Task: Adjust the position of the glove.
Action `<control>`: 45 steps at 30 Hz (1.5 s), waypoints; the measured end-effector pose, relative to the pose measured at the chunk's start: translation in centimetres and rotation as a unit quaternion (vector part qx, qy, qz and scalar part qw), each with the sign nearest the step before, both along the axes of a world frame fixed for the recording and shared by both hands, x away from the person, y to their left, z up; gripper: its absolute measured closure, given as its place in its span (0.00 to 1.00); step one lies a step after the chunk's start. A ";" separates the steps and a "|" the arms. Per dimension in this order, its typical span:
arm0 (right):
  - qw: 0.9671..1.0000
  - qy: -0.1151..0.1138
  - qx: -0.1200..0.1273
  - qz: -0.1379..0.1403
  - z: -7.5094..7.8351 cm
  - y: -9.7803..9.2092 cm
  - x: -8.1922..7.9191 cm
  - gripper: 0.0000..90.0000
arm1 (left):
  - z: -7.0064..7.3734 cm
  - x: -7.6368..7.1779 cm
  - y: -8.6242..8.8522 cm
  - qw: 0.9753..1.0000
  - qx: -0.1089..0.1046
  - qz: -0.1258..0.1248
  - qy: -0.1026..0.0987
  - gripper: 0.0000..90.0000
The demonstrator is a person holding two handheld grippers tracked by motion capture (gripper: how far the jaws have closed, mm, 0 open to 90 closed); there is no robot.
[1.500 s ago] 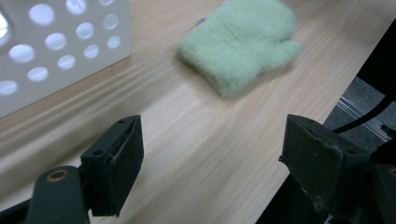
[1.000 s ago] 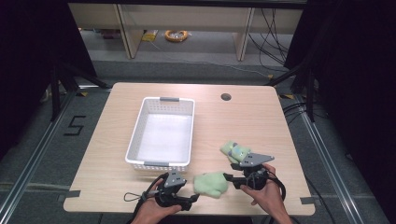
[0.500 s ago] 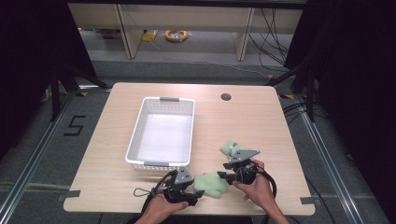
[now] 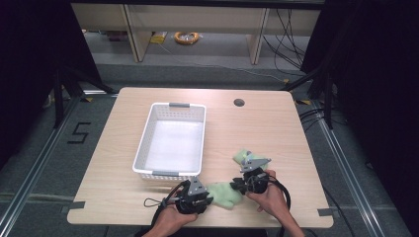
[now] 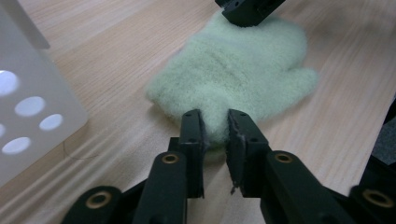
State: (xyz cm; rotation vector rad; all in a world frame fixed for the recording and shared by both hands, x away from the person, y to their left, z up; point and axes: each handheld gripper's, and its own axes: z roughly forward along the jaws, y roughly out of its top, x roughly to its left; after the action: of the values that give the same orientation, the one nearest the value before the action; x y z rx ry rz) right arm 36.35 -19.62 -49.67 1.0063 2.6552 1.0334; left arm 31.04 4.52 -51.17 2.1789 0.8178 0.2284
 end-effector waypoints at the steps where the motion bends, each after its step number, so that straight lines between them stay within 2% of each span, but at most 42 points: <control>1: 1.000 -0.012 0.004 0.009 0.0 -0.1 0.0 0.92 | 0.0 -0.1 -0.1 1.000 -0.007 0.003 0.000 0.88; 3: 1.000 -0.015 -0.003 0.015 0.1 -0.3 0.0 0.93 | 0.2 -0.2 -0.1 1.000 -0.006 -0.002 -0.004 0.89; 4: 1.000 -0.010 -0.001 0.015 0.4 -0.3 -0.1 0.94 | 0.3 -0.4 -0.2 1.000 -0.012 -0.005 0.000 0.90; 6: 1.000 -0.019 -0.001 0.019 0.8 -0.5 -0.3 0.94 | 0.7 -0.6 -0.3 1.000 -0.011 -0.012 -0.011 0.91; 7: 1.000 -0.024 0.013 0.012 0.9 -0.5 -0.6 0.94 | 0.9 -0.7 -0.3 1.000 -0.014 -0.013 -0.013 0.91; 8: 1.000 -0.025 0.009 0.012 1.3 -0.7 -0.8 0.94 | 1.2 -0.8 -0.4 1.000 -0.022 -0.015 -0.013 0.91; 10: 0.999 -0.030 0.021 0.010 1.7 -1.2 -1.2 0.94 | 1.6 -1.2 -0.6 0.999 -0.031 -0.021 -0.015 0.91; 11: 0.999 -0.026 0.016 0.011 2.1 -1.6 -1.5 0.94 | 1.8 -1.3 -0.7 0.999 -0.028 -0.025 -0.015 0.91; 12: 0.999 -0.029 0.024 0.006 2.2 -1.8 -1.7 0.94 | 1.9 -1.4 -0.8 0.999 -0.028 -0.029 -0.017 0.91; 13: 0.999 -0.026 0.025 0.007 2.4 -2.2 -1.9 0.94 | 2.0 -1.6 -1.1 0.998 -0.041 -0.033 -0.014 0.91; 14: 0.999 -0.021 0.030 0.004 2.4 -2.5 -2.1 0.94 | 2.0 -1.7 -1.2 0.999 -0.038 -0.034 -0.011 0.91; 15: 0.999 -0.016 0.031 0.000 2.5 -2.8 -2.4 0.94 | 2.0 -1.8 -1.3 0.999 -0.029 -0.043 -0.016 0.91; 16: 0.999 -0.021 0.026 0.001 2.5 -3.0 -2.5 0.94 | 2.0 -1.9 -1.5 0.998 -0.031 -0.050 -0.015 0.91; 17: 0.999 -0.016 0.027 -0.004 2.4 -3.1 -2.7 0.94 | 1.9 -2.1 -1.7 0.998 -0.035 -0.047 -0.009 0.91; 18: 1.000 -0.016 0.026 -0.001 2.4 -3.3 -2.8 0.94 | 1.8 -2.2 -1.7 0.998 -0.023 -0.053 -0.011 0.91; 19: 0.999 -0.019 0.026 -0.001 2.1 -3.4 -2.9 0.94 | 1.6 -2.3 -1.9 0.998 -0.035 -0.052 -0.003 0.91; 20: 1.000 -0.012 0.026 -0.004 2.1 -3.5 -3.1 0.94 | 1.5 -2.5 -2.0 0.998 -0.039 -0.048 -0.002 0.91; 21: 0.999 -0.013 0.029 -0.005 1.9 -3.5 -3.2 0.94 | 1.5 -2.4 -1.9 0.998 -0.026 -0.061 -0.006 0.91; 22: 1.000 -0.009 0.029 -0.006 1.9 -3.5 -3.3 0.94 | 1.4 -2.5 -1.9 0.998 -0.025 -0.064 -0.006 0.91; 23: 0.999 -0.011 0.031 -0.004 1.7 -3.5 -3.3 0.94 | 1.3 -2.7 -2.0 0.998 -0.034 -0.055 0.004 0.91; 25: 1.000 -0.010 0.027 0.000 1.7 -3.5 -3.3 0.94 | 1.3 -2.7 -1.9 0.998 -0.021 -0.066 -0.005 0.91; 26: 1.000 -0.006 0.024 -0.001 1.6 -3.4 -3.4 0.94 | 1.1 -3.0 -2.1 0.998 -0.037 -0.053 0.008 0.91; 27: 1.000 -0.006 0.023 0.003 1.5 -3.4 -3.4 0.94 | 1.1 -2.9 -1.9 0.998 -0.019 -0.066 0.001 0.91; 28: 0.999 -0.005 0.034 -0.006 1.3 -3.1 -3.6 0.94 | 1.0 -3.0 -1.9 0.997 -0.023 -0.069 0.000 0.91; 29: 1.000 -0.005 0.024 0.003 1.3 -3.1 -3.6 0.93 | 1.0 -3.1 -1.9 0.997 -0.021 -0.072 0.003 0.90; 32: 1.000 -0.005 0.024 0.004 1.1 -2.9 -3.6 0.93 | 0.7 -3.1 -1.7 0.997 -0.012 -0.070 0.004 0.90; 33: 1.000 -0.005 0.025 0.003 0.9 -2.8 -3.6 0.93 | 0.6 -3.2 -1.7 0.998 -0.020 -0.063 0.014 0.90; 34: 1.000 -0.004 0.007 0.010 0.9 -2.8 -3.6 0.93 | 0.5 -3.2 -1.7 0.998 -0.020 -0.060 0.013 0.90; 35: 1.000 0.000 0.007 0.006 0.8 -2.7 -3.7 0.92 | 0.5 -3.0 -1.6 0.998 -0.016 -0.063 0.008 0.90; 36: 1.000 -0.006 0.003 0.008 0.6 -2.7 -3.6 0.92 | 0.3 -3.1 -1.7 0.998 -0.027 -0.053 0.017 0.89; 37: 1.000 -0.004 0.011 0.004 0.5 -2.6 -3.6 0.92 | 0.3 -2.9 -1.6 0.998 -0.015 -0.062 0.009 0.89; 38: 1.000 -0.006 0.011 0.003 0.5 -2.6 -3.6 0.91 | 0.4 -2.8 -1.4 0.997 -0.005 -0.073 0.013 0.88; 40: 1.000 -0.004 0.005 0.005 0.5 -2.7 -3.5 0.90 | 0.2 -2.8 -1.5 0.998 -0.010 -0.065 0.013 0.86; 42: 1.000 -0.010 0.007 0.003 0.3 -2.6 -3.5 0.89 | 0.0 -2.9 -1.5 0.998 -0.018 -0.055 0.024 0.83; 45: 1.000 -0.002 0.009 -0.004 0.4 -2.6 -3.5 0.88 | 0.1 -2.7 -1.3 0.998 -0.010 -0.063 0.018 0.81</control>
State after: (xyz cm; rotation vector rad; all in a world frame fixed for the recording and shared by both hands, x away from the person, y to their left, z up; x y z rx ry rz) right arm 32.84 -22.20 -49.30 1.0173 2.6415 1.0575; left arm 28.33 3.23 -51.09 2.2117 0.6970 0.1179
